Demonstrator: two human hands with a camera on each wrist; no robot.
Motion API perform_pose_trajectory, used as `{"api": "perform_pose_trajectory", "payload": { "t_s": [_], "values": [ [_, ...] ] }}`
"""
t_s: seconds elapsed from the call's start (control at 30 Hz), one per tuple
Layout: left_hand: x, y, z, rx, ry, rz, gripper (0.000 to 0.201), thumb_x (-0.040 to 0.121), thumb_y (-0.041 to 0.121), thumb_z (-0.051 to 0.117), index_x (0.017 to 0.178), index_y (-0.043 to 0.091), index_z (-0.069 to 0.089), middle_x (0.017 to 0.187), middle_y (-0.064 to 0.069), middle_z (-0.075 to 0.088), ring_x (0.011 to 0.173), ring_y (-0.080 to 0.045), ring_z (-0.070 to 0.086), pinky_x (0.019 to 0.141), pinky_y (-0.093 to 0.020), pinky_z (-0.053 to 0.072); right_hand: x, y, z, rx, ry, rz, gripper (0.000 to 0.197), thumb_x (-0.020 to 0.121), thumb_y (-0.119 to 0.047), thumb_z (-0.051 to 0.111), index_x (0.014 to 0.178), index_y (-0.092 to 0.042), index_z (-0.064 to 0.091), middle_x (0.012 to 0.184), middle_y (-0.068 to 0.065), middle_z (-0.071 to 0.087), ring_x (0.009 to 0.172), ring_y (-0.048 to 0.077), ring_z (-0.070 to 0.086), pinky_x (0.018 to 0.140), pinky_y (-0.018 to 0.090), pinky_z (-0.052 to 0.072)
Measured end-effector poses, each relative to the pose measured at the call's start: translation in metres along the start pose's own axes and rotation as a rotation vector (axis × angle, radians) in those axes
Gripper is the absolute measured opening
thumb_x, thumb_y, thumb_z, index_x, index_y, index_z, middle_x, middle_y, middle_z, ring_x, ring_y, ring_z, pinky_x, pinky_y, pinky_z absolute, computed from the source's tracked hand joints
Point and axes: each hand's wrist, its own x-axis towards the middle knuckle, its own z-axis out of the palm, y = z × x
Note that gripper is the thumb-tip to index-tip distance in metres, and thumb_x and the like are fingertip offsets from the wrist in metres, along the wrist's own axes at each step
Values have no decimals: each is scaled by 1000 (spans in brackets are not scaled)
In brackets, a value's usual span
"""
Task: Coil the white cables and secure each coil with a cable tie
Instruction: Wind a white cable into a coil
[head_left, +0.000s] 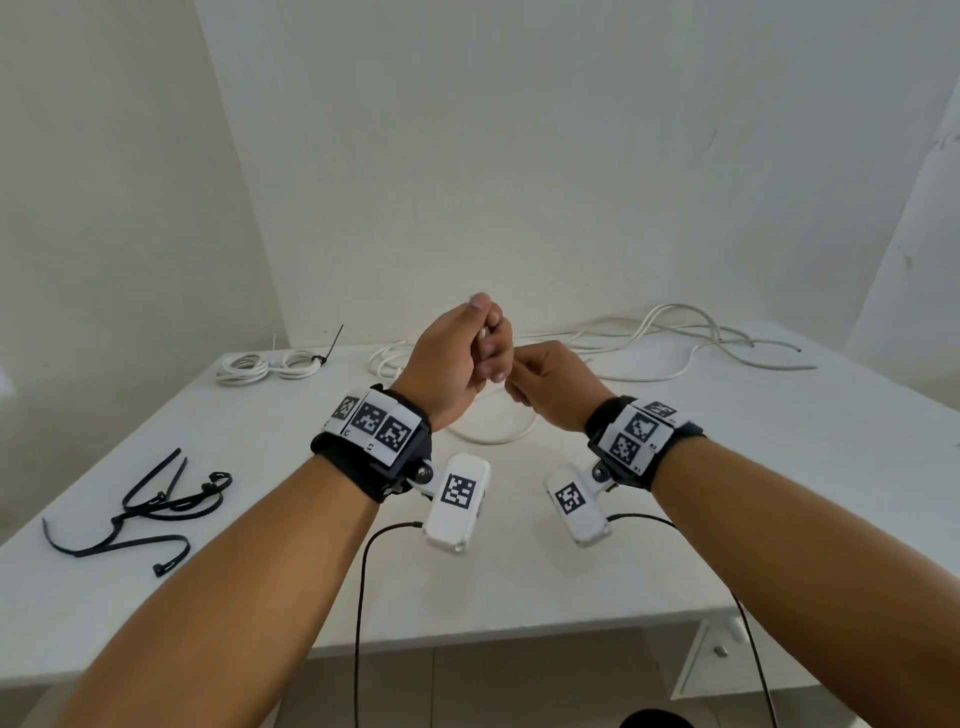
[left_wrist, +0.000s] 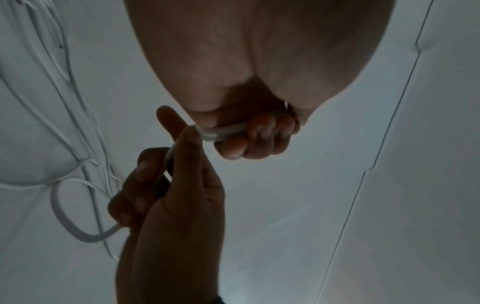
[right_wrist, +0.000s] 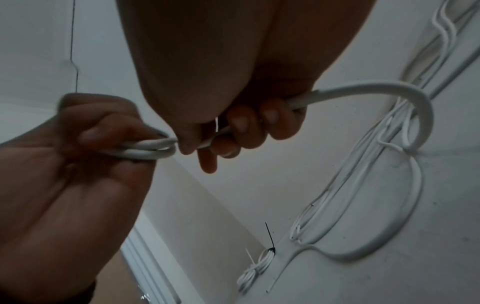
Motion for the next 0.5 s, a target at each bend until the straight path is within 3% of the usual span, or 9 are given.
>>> {"api": "perform_pose_trajectory", "payload": {
  "t_s": [0.1, 0.2, 0.37, 0.5],
  "values": [
    [8, -6, -2, 67, 61, 3, 32, 106, 23, 30, 77, 14, 40, 56, 4, 37, 45, -12, 34, 50, -24, 33, 0, 0, 4, -121, -34, -6, 43, 101, -32, 50, 59, -23, 55, 49, -13, 49, 43, 6, 38, 50, 19, 33],
    [17, -12, -8, 241, 133, 87, 34, 106, 20, 28, 74, 15, 38, 58, 3, 36, 48, -12, 33, 52, -24, 33, -3, 2, 9, -243, -94, -9, 43, 102, -38, 50, 69, -12, 56, 56, -5, 47, 48, 9, 38, 53, 25, 33],
    [29, -22, -23, 561, 189, 107, 32, 107, 23, 29, 77, 13, 36, 57, 8, 39, 50, -11, 36, 53, -22, 36, -9, -1, 12, -331, -155, -27, 33, 103, -34, 48, 81, -13, 62, 64, -3, 55, 59, 15, 50, 60, 32, 43],
    [35, -42, -37, 747, 153, 60, 26, 104, 31, 36, 84, 16, 37, 67, 2, 42, 57, -13, 39, 58, -27, 36, -9, -6, 14, -426, -185, -97, 29, 101, -28, 49, 91, -9, 69, 70, 2, 63, 64, 18, 55, 63, 35, 50]
  ]
}}
